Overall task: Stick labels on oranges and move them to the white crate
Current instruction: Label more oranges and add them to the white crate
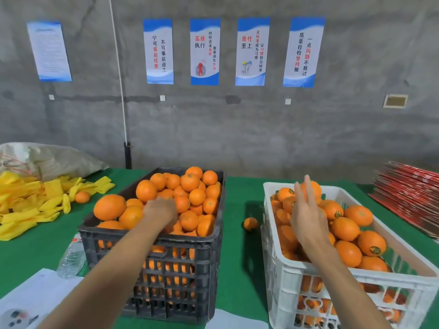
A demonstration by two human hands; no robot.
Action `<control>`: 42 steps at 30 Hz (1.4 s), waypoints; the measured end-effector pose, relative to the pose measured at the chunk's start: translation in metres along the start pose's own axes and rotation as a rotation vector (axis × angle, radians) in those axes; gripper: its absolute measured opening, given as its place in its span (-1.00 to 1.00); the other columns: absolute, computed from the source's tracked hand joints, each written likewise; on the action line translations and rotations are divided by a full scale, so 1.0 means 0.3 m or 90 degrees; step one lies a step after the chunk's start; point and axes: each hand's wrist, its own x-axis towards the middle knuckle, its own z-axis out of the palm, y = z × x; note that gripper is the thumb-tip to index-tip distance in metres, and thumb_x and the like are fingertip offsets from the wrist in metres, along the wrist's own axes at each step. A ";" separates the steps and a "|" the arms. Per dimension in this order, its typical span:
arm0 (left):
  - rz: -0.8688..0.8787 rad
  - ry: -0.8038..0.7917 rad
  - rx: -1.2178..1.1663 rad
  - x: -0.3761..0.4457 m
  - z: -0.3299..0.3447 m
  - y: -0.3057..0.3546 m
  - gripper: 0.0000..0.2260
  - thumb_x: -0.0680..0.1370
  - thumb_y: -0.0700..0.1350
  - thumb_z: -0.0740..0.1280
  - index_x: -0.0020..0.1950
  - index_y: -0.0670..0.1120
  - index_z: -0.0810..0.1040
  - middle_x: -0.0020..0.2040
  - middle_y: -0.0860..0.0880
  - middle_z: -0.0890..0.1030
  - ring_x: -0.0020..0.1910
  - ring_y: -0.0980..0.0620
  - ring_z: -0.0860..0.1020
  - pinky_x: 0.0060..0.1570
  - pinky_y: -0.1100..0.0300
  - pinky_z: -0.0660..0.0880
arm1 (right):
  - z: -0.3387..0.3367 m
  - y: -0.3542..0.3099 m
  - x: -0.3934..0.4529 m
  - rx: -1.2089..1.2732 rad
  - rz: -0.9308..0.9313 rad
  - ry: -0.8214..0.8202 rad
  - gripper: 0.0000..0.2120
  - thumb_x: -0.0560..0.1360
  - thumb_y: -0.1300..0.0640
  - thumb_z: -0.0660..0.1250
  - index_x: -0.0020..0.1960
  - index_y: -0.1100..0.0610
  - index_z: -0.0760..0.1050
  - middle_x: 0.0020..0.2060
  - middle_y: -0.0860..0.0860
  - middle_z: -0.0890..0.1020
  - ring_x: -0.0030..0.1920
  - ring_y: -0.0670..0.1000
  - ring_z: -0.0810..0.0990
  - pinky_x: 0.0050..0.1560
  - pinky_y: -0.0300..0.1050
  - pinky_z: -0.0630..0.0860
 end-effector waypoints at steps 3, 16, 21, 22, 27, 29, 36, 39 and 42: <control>-0.019 -0.032 0.076 0.031 0.043 -0.048 -0.77 0.53 -0.20 0.41 0.17 -0.08 0.57 0.16 -0.08 0.62 0.19 -0.11 0.59 -0.01 0.08 0.52 | 0.033 0.014 -0.011 -0.032 -0.006 -0.012 -0.51 0.57 0.29 0.30 0.49 0.15 0.38 0.63 0.11 0.08 0.16 0.22 0.57 -0.15 0.05 0.60; 0.039 0.222 -0.245 -0.058 0.012 -0.031 -0.45 0.54 0.12 0.44 0.45 -0.03 0.38 0.36 -0.17 0.41 0.19 -0.26 0.56 0.01 -0.09 0.56 | 0.007 -0.116 -0.080 0.187 -0.189 0.030 -0.71 0.60 0.26 0.31 0.30 0.19 0.60 0.37 0.07 0.56 0.37 0.07 0.53 0.35 -0.04 0.48; 0.256 0.443 -0.561 -0.241 0.004 0.147 -0.39 0.50 0.11 0.50 0.50 0.03 0.39 0.32 -0.08 0.49 0.17 -0.13 0.56 0.07 -0.10 0.56 | 0.009 -0.307 -0.153 0.400 -0.205 -0.062 -0.58 0.71 0.09 0.16 0.55 0.10 0.33 0.49 0.00 0.44 0.49 -0.08 0.37 0.50 -0.27 0.24; 0.303 0.458 -0.592 -0.277 0.020 0.187 -0.40 0.52 0.05 0.49 0.51 0.00 0.39 0.34 -0.07 0.48 0.18 -0.11 0.56 0.07 -0.09 0.57 | 0.010 -0.329 -0.174 0.432 -0.195 -0.090 -0.55 0.72 0.04 0.12 0.59 0.07 0.24 0.53 -0.03 0.37 0.52 -0.13 0.30 0.49 -0.34 0.18; 0.396 0.557 -0.548 -0.403 0.098 0.332 -0.45 0.59 -0.14 0.40 0.55 -0.01 0.31 0.45 -0.02 0.33 0.37 -0.03 0.44 0.24 0.01 0.54 | 0.031 -0.305 -0.297 0.527 -0.088 -0.086 -0.44 0.70 -0.13 0.04 0.65 -0.06 0.01 0.59 -0.15 0.21 0.55 -0.24 0.18 0.50 -0.33 0.17; 0.403 0.596 -0.523 -0.445 0.139 0.382 -0.44 0.58 -0.17 0.39 0.55 -0.03 0.30 0.44 -0.07 0.32 0.39 -0.05 0.40 0.29 0.06 0.50 | 0.045 -0.263 -0.354 0.551 -0.058 -0.050 -0.46 0.70 -0.12 0.07 0.64 -0.08 0.04 0.57 -0.21 0.21 0.53 -0.29 0.18 0.44 -0.44 0.19; 0.387 0.420 -0.608 -0.523 0.442 0.481 -0.42 0.58 -0.22 0.40 0.57 -0.14 0.28 0.42 -0.08 0.25 0.37 -0.11 0.40 0.27 0.04 0.51 | 0.154 -0.117 -0.626 0.470 -0.021 -0.120 -0.47 0.72 -0.09 0.09 0.64 -0.16 0.01 0.58 -0.24 0.20 0.54 -0.24 0.21 0.42 -0.45 0.18; 0.338 0.290 -0.609 -0.545 0.587 0.495 -0.44 0.61 -0.22 0.35 0.57 -0.14 0.23 0.42 -0.09 0.22 0.37 -0.10 0.40 0.24 0.04 0.51 | 0.218 -0.049 -0.716 0.359 -0.012 -0.242 -0.46 0.70 -0.16 0.08 0.63 -0.20 0.01 0.57 -0.19 0.27 0.50 -0.15 0.33 0.40 -0.33 0.30; 0.299 0.219 -0.557 -0.556 0.689 0.508 -0.42 0.61 -0.21 0.34 0.58 -0.16 0.18 0.43 -0.09 0.20 0.43 -0.10 0.34 0.32 0.09 0.45 | 0.262 -0.007 -0.761 0.308 -0.051 -0.332 -0.47 0.71 -0.14 0.10 0.63 -0.14 0.05 0.50 -0.09 0.40 0.41 -0.04 0.44 0.34 -0.14 0.42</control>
